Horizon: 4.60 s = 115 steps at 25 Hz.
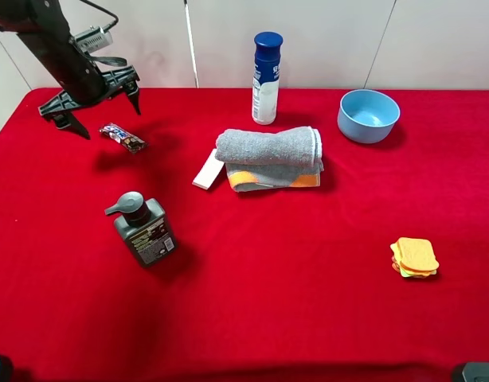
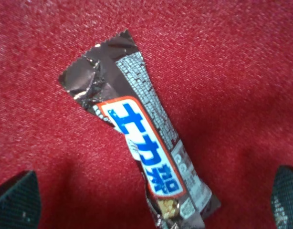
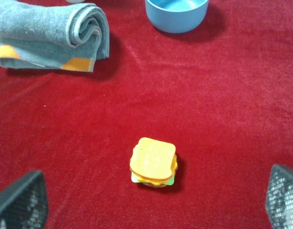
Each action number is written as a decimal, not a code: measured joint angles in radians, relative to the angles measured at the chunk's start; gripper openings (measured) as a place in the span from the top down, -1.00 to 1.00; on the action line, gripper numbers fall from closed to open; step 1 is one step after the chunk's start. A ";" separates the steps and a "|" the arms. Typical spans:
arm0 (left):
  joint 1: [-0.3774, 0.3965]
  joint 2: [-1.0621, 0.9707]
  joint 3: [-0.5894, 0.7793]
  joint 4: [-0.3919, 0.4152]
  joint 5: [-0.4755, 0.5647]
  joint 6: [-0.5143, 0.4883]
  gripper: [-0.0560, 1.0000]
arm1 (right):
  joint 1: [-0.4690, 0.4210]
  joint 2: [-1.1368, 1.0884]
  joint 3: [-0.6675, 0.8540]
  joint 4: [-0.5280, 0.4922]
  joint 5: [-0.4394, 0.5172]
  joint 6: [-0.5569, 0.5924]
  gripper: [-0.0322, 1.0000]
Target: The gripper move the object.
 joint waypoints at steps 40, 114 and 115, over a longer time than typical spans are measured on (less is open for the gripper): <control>-0.010 0.112 -0.055 0.017 0.098 -0.014 -0.92 | 0.000 0.000 0.000 0.000 0.000 0.000 -0.41; -0.270 0.115 -0.593 0.053 0.538 0.285 0.37 | 0.000 0.000 0.000 0.000 0.000 0.000 -0.41; -0.288 0.115 -0.602 0.048 0.537 0.296 0.37 | 0.000 0.000 0.000 0.000 0.000 0.000 -0.41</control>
